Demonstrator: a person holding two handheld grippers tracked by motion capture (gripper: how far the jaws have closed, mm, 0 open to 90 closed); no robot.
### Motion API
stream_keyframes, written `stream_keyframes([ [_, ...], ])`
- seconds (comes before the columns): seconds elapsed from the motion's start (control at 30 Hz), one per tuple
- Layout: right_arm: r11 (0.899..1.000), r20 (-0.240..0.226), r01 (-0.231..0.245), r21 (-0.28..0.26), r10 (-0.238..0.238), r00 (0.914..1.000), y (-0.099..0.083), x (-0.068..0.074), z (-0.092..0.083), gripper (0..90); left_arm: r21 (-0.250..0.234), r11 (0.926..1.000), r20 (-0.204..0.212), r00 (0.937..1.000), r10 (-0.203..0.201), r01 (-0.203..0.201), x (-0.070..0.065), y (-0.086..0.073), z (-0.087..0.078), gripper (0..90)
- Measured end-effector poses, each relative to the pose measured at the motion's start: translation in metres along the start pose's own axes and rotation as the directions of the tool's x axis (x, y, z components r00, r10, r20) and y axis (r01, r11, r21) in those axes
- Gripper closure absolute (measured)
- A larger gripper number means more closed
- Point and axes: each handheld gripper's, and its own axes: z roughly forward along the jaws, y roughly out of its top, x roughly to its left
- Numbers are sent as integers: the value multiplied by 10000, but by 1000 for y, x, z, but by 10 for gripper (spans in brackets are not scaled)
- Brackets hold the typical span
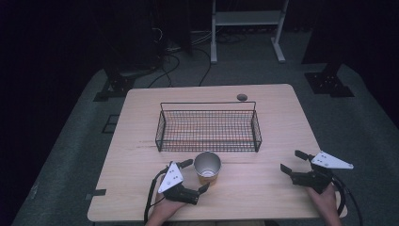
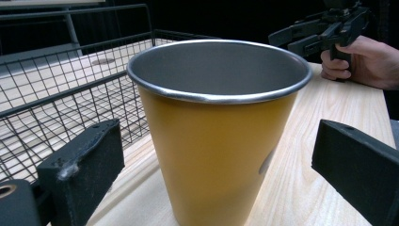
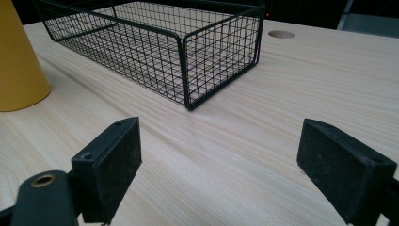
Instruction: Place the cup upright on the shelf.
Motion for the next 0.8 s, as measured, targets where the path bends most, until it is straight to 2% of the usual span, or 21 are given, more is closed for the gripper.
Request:
stream_keyframes([
  [0.17, 10000, 5, 48, 30, -48, 10000, 0, 1, 0, 132, 1, 9999, 18, 9999, -133, 133, 0, 0, 7, 19],
  [0.6, 10000, -22, 50, 17, -50, 10000, 0, 0, 0, 132, -53, 9999, -110, 9999, 107, -107, -2, 5, 26, 19],
  [0.8, 10000, -29, 22, 8, -22, 10000, 0, 0, 0, 132, -68, 9999, -137, 9999, 75, -76, -1, 7, 31, 19],
])
